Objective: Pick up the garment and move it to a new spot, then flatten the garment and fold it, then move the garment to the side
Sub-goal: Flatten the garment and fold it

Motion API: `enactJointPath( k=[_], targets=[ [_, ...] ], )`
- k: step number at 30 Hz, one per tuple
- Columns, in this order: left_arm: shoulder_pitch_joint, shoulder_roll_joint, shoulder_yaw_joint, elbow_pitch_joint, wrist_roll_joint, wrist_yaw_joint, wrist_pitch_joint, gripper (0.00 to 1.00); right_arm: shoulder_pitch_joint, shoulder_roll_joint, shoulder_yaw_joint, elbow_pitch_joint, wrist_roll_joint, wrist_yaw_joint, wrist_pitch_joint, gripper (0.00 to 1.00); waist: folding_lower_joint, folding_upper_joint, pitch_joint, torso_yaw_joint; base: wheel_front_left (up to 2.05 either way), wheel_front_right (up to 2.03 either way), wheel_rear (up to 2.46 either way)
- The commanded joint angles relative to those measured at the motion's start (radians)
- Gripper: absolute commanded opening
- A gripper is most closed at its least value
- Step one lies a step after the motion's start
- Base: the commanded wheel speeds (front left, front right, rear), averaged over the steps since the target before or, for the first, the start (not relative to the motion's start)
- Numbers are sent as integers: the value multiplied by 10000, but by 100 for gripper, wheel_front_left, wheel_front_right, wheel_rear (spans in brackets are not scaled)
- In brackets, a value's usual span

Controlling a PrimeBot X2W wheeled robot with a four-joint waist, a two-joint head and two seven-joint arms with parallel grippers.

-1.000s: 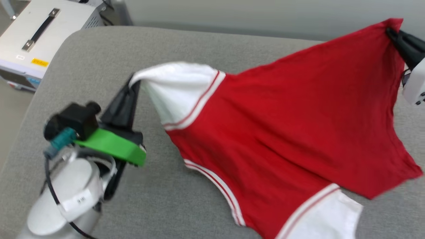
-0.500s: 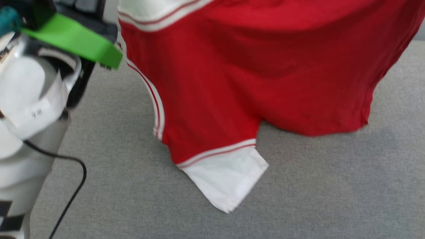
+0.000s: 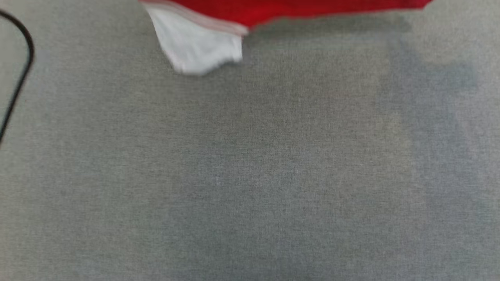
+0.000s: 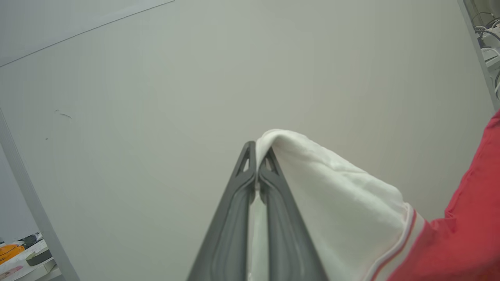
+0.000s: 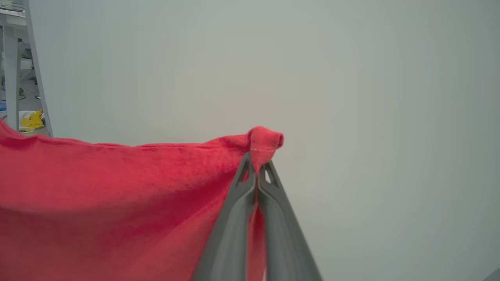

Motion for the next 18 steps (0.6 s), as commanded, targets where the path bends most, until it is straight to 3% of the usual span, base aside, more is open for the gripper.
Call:
enactJointPath(
  k=[1, 9, 18],
  targets=[
    [-609, -108, -73, 232, 161, -73, 63, 0, -673, 140, 48, 344, -241, -7, -59, 0, -1, -1, 965, -328, 0, 0, 0],
    [-2857, -339, -183, 1154, 448, -151, -7, 0, -3338, 688, 262, 2356, -827, -7, -921, 0, -1, -1, 1667, -601, 0, 0, 0],
    [-3219, -194, -411, 2227, 202, -234, -375, 0, -4300, 1113, 1000, 4115, -817, -7, -1585, 0, -1, -1, 2319, -695, 0, 0, 0]
  ],
)
